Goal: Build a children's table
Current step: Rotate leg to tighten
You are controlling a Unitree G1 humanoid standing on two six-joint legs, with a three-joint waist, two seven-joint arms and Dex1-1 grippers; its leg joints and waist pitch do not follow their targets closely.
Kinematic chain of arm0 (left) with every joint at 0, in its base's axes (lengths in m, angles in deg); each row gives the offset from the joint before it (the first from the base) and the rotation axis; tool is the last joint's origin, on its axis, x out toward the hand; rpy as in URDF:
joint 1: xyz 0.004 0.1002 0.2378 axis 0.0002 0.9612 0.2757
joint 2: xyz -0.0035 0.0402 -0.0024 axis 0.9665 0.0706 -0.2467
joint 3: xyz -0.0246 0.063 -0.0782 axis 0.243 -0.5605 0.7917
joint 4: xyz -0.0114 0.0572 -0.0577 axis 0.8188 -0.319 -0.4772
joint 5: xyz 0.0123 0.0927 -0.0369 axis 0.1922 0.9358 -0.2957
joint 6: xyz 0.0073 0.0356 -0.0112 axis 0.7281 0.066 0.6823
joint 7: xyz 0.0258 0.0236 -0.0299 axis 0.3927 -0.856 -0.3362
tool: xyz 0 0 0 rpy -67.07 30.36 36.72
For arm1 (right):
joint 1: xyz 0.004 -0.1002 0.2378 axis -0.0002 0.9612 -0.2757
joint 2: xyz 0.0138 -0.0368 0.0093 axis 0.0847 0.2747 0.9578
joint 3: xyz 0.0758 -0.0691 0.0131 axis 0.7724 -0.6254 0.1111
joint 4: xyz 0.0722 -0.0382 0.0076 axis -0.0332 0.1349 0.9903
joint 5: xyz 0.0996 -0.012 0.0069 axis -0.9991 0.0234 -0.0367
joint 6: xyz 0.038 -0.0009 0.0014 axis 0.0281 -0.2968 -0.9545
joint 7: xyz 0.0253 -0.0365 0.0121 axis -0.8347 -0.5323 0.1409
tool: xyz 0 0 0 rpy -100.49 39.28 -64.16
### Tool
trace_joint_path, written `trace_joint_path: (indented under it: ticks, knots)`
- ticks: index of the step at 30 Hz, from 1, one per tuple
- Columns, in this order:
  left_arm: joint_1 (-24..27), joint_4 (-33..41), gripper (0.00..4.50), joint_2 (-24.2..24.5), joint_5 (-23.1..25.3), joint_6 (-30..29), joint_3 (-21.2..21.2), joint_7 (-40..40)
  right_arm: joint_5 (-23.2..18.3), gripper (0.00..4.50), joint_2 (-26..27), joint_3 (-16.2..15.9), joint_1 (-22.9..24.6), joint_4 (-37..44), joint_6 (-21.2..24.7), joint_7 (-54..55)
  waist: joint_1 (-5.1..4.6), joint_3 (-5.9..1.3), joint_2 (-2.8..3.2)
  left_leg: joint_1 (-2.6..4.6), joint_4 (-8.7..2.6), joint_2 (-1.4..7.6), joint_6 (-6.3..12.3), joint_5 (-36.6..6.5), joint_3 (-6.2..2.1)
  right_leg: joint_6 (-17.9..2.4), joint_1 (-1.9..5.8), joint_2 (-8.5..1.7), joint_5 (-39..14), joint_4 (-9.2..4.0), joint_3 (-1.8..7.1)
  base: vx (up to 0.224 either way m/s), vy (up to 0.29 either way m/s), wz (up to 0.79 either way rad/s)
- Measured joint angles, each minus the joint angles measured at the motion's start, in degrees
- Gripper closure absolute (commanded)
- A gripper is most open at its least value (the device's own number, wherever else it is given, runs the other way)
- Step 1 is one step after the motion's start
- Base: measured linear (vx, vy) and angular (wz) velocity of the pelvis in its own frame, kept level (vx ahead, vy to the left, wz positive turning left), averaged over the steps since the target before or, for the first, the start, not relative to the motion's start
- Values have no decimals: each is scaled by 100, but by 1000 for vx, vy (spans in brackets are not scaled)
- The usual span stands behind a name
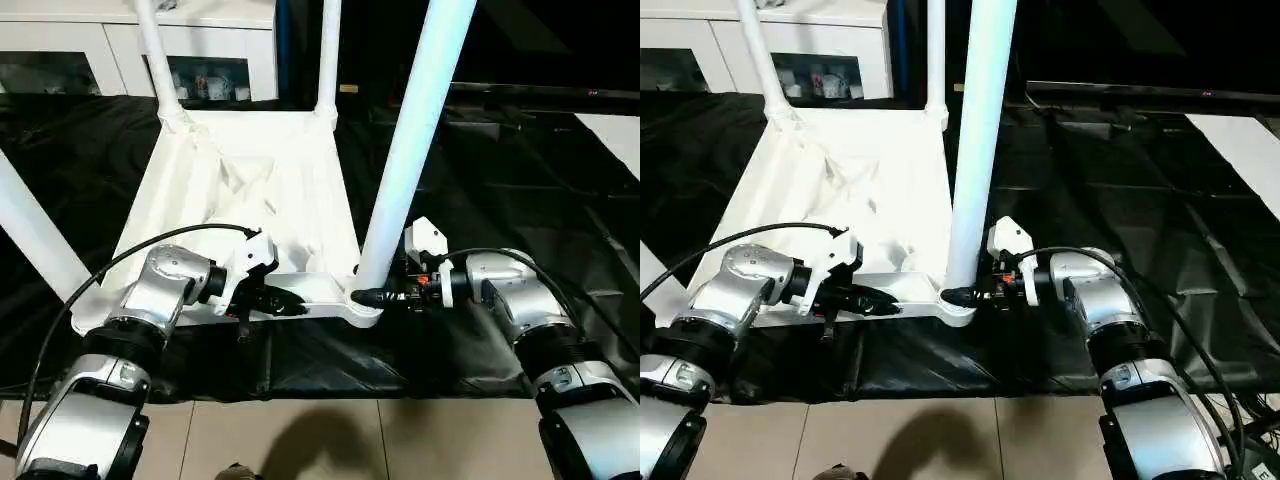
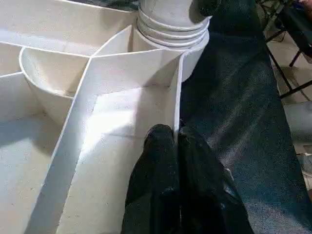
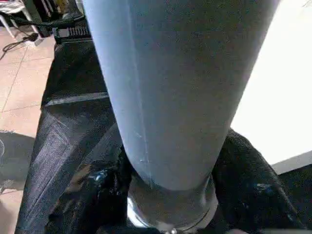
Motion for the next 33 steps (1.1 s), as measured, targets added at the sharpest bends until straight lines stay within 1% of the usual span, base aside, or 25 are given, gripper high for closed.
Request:
trace_joint_path:
  ticks: [2, 5, 8, 9, 10, 11, 13, 15, 19, 21, 22, 23, 24, 25, 26, 27, 29, 31, 32, 33]
  knots:
    - [-11, -9, 450, -37, 9, -50, 0, -96, -11, 250, 27, 87, 107, 99, 40, 106, 15, -1, -1, 4, 0, 0, 0, 0, 0, 0, 5, 0, 0, -1, 0, 0, 0, 0]
    - [-70, -35, 450, -181, 66, -234, 11, -565, -65, 251, 208, 383, 357, 239, 114, 906, 2, -3, -5, 19, 7, 0, -1, 2, -1, -9, 17, -1, 7, 3, 4, 0, 0, 0]
    - [-115, -38, 450, -442, 144, -466, 37, -1173, -86, 252, 439, 632, 533, 301, 156, 1895, -49, -8, -15, 55, 9, -1, -4, 4, -12, -8, 42, -3, 7, -4, 14, 0, 0, 0]
    - [-128, -38, 450, -552, 182, -553, 69, -1390, -71, 252, 541, 714, 609, 356, 158, 2270, -68, -9, -21, 64, 5, -4, -4, 3, -15, 24, 50, -3, -12, -8, 19, 0, 0, 0]
    - [-139, -31, 450, -683, 233, -664, 104, -1674, -22, 252, 734, 854, 695, 419, 153, 2804, -101, -14, -26, 77, 4, -8, -4, 3, -17, 30, 59, -3, -16, -9, 26, 0, 0, 0]
    - [-144, -25, 450, -749, 245, -741, 130, -1854, 34, 252, 888, 921, 727, 450, 149, 3198, -127, -17, -22, 87, 3, -10, -4, 3, -18, 34, 64, -3, -18, -10, 31, 0, 0, 0]
    - [-154, -10, 450, -937, 298, -879, 181, -2270, 139, 253, 1162, 1033, 727, 430, 126, 4028, -161, -23, -15, 97, 2, -17, -4, 3, -17, 37, 64, -3, -20, -17, 41, 0, 0, 0]
    - [-154, 33, 450, -1077, 373, -950, 190, -2663, 268, 253, 1446, 1132, 631, 289, 83, 4811, -207, -28, -12, 100, 1, -17, -4, 3, -20, 38, 62, -2, -21, -26, 40, 0, 0, 0]
    - [-91, 199, 450, -1192, 457, -1064, 202, -3077, 327, 253, 1808, 1227, 434, 71, 76, 5754, -301, -29, -12, 94, -13, -18, -3, 3, -25, 38, 63, 1, -21, -63, 33, 0, 0, 0]
    - [-52, 297, 450, -1213, 471, -1110, 196, -3128, 328, 253, 1821, 1230, 443, 62, 5, 5809, -315, -30, -11, 87, -33, -18, -2, 2, -27, 38, 66, 1, -20, -110, 19, 0, 0, 0]
    - [-48, 320, 450, -1213, 472, -1124, 192, -3128, 328, 218, 1824, 1235, 454, 62, -32, 5809, -315, -30, -11, 80, -31, -18, -2, 3, -27, 37, 64, 1, -20, -115, 19, 0, 0, 0]
    - [-41, 343, 450, -1213, 472, -1128, 181, -3126, 327, 198, 1824, 1242, 481, 96, -46, 5806, -315, -30, -11, 77, -29, -20, -2, 3, -25, 36, 64, 1, -19, -115, 23, 0, 0, 0]
    - [-29, 364, 450, -1213, 471, -1128, 176, -3125, 291, 198, 1833, 1254, 502, 118, -61, 5782, -314, -30, -11, 78, -29, -22, -2, 3, -21, 34, 64, 1, -18, -115, 29, 0, 0, 0]
    - [-24, 372, 450, -1211, 471, -1128, 185, -3125, 229, 177, 1880, 1282, 518, 137, -93, 5773, -315, -31, -10, 79, -29, -24, -2, 2, -18, 34, 63, 1, -17, -113, 36, 0, 0, 0]
    - [-24, 373, 450, -1211, 471, -1127, 192, -3125, 207, 177, 1882, 1282, 548, 169, -116, 5735, -313, -31, -9, 79, -30, -24, -2, 2, -17, 34, 62, 1, -16, -112, 37, 0, 0, 0]
    - [-10, 396, 450, -1192, 468, -1106, 191, -3094, 156, 166, 1872, 1309, 575, 197, -136, 5617, -314, -31, -9, 79, -31, -23, -2, 2, -17, 33, 60, 1, -13, -111, 38, 0, 0, 0]
    - [29, 416, 450, -1090, 451, -944, 174, -2917, 51, 141, 1766, 1334, 620, 218, -196, 5192, -324, -30, -7, 77, -33, -23, -2, 2, -16, 34, 54, 1, -5, -108, 37, 0, 0, 0]
    - [46, 427, 450, -1008, 440, -814, 168, -2709, -12, 136, 1603, 1326, 638, 215, -276, 4647, -326, -28, -3, 68, -47, -22, -2, 2, -16, 32, 42, 2, 8, -103, 36, 0, 0, 0]
    - [66, 435, 450, -946, 417, -721, 154, -2600, -17, 118, 1501, 1264, 637, 208, -300, 4400, -325, -28, 0, 65, -53, -22, -2, 2, -14, 13, 37, 3, 30, -100, 35, 0, 0, 0]
    - [102, 452, 450, -831, 388, -596, 147, -2437, -22, 118, 1345, 1163, 634, 206, -321, 4035, -323, -26, 5, 64, -66, -18, -2, 2, -14, 4, 33, 6, 51, -97, 30, 0, 0, 0]
